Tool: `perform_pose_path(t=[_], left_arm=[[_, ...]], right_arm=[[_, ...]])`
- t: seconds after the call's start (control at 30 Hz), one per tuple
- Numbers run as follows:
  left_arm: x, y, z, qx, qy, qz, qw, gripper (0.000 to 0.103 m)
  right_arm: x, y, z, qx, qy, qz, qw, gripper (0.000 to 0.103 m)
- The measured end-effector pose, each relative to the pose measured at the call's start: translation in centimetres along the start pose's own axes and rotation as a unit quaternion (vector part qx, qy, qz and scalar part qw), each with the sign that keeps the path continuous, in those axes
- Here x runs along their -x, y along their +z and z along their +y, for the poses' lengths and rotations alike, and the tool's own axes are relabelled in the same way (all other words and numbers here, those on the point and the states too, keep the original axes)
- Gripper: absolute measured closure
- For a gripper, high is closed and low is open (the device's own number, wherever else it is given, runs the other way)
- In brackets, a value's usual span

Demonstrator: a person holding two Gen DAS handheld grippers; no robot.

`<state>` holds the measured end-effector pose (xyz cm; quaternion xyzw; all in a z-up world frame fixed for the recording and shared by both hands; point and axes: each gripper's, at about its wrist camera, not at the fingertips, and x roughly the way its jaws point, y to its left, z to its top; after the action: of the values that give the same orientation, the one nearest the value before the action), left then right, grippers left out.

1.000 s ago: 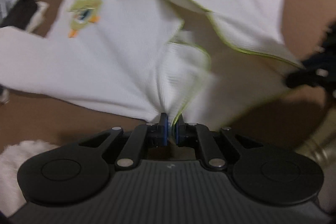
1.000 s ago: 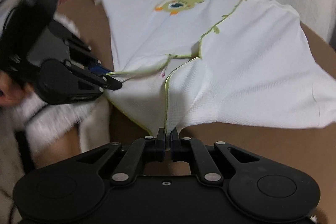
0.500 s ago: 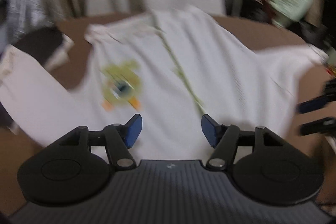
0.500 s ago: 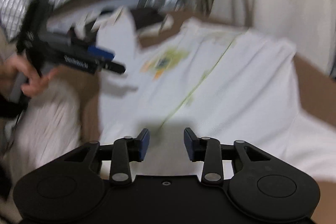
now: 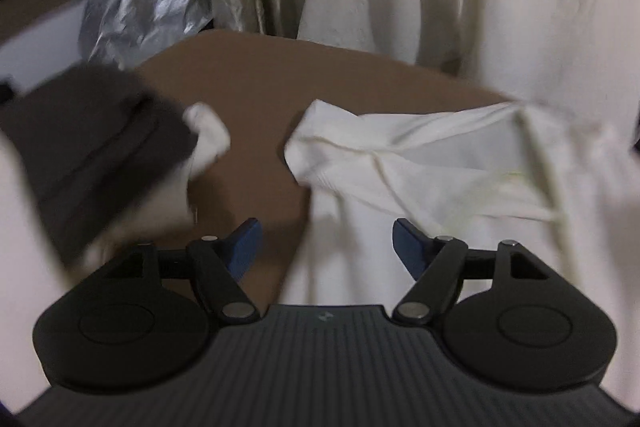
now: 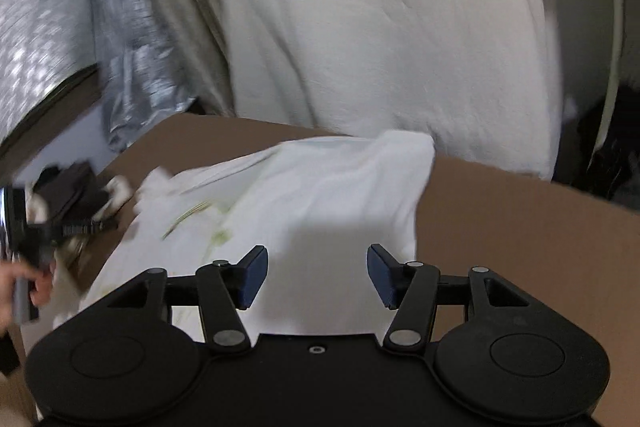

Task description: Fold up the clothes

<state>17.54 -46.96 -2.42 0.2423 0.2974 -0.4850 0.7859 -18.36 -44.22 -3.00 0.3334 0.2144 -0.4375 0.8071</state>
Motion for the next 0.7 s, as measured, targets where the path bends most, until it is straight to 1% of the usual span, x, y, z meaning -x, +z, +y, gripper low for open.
perform_pose_path(t=[0.03,0.07,0.1,0.17,0.2,0.27,0.33,0.37,0.4,0.43,0.47,0.5,0.53,0.57,0.6,0.63,0.67,0.7], left_arm=[[-1.4,0.3,-0.3,-0.028,0.015,-0.012,0.9994,0.031],[-2.5,0.5,-0.7,-0.056,0.029,-0.022,0.9977,0.031],[-3.7,0.6,-1.3,-0.086,0.035,-0.027,0.9953,0.031],[-6.0,0.6,-2.5,-0.137,0.026,-0.022,0.9900,0.031],[-7.0,0.6,-2.9,-0.155,0.026,-0.018,0.9874,0.029],[-9.1,0.8,-3.6,-0.172,0.035,-0.010,0.9845,0.024],[-10.1,1.2,-3.8,-0.168,0.025,-0.030,0.9850,0.025],[-10.5,1.4,-4.0,-0.166,0.018,-0.043,0.9850,0.029],[-11.2,1.6,-4.2,-0.175,0.017,-0.046,0.9833,0.048],[-11.8,1.9,-4.6,-0.188,0.019,-0.039,0.9811,0.070],[-12.4,2.3,-5.1,-0.200,0.022,-0.031,0.9792,0.098],[-12.9,2.7,-5.6,-0.211,0.025,-0.022,0.9770,0.098],[-13.1,3.5,-5.9,-0.215,0.029,-0.024,0.9758,0.098],[-13.1,4.6,-6.1,-0.216,0.033,-0.032,0.9754,0.098],[-12.9,5.8,-6.2,-0.206,0.033,-0.043,0.9770,0.098],[-12.8,7.1,-6.1,-0.190,0.031,-0.056,0.9796,0.098],[-12.7,8.3,-5.8,-0.165,0.035,-0.066,0.9834,0.098],[-12.8,9.6,-5.6,-0.134,0.042,-0.075,0.9872,0.095]], right_arm=[[-2.1,0.9,-1.3,-0.007,0.018,0.022,1.000,0.042],[-4.0,1.5,-2.2,-0.006,0.019,0.039,0.999,0.042],[-5.9,2.1,-3.0,-0.004,0.017,0.055,0.998,0.042],[-9.1,2.6,-3.9,0.019,-0.027,0.060,0.998,0.042],[-10.5,2.7,-4.4,0.029,-0.044,0.063,0.997,0.042],[-12.8,3.0,-5.6,0.026,-0.070,0.055,0.996,0.041],[-14.6,3.2,-7.0,0.001,-0.064,0.043,0.997,0.031],[-15.3,3.2,-7.4,-0.012,-0.056,0.032,0.998,0.022],[-15.8,3.3,-7.5,-0.025,-0.055,0.011,0.998,0.020],[-16.6,3.8,-7.2,-0.021,-0.062,-0.002,0.998,0.021],[-17.5,4.3,-6.9,-0.015,-0.071,-0.014,0.997,0.039],[-18.0,4.8,-6.3,0.003,-0.084,-0.024,0.996,0.094],[-18.4,5.4,-5.8,0.016,-0.087,-0.027,0.996,0.097],[-18.1,6.0,-5.3,0.023,-0.093,-0.046,0.994,0.099],[-17.4,6.3,-4.6,0.041,-0.107,-0.082,0.990,0.099],[-16.6,6.6,-4.2,0.053,-0.113,-0.114,0.986,0.099],[-16.1,6.8,-4.3,0.048,-0.122,-0.132,0.983,0.099],[-15.6,7.0,-4.5,0.041,-0.130,-0.149,0.979,0.099]])
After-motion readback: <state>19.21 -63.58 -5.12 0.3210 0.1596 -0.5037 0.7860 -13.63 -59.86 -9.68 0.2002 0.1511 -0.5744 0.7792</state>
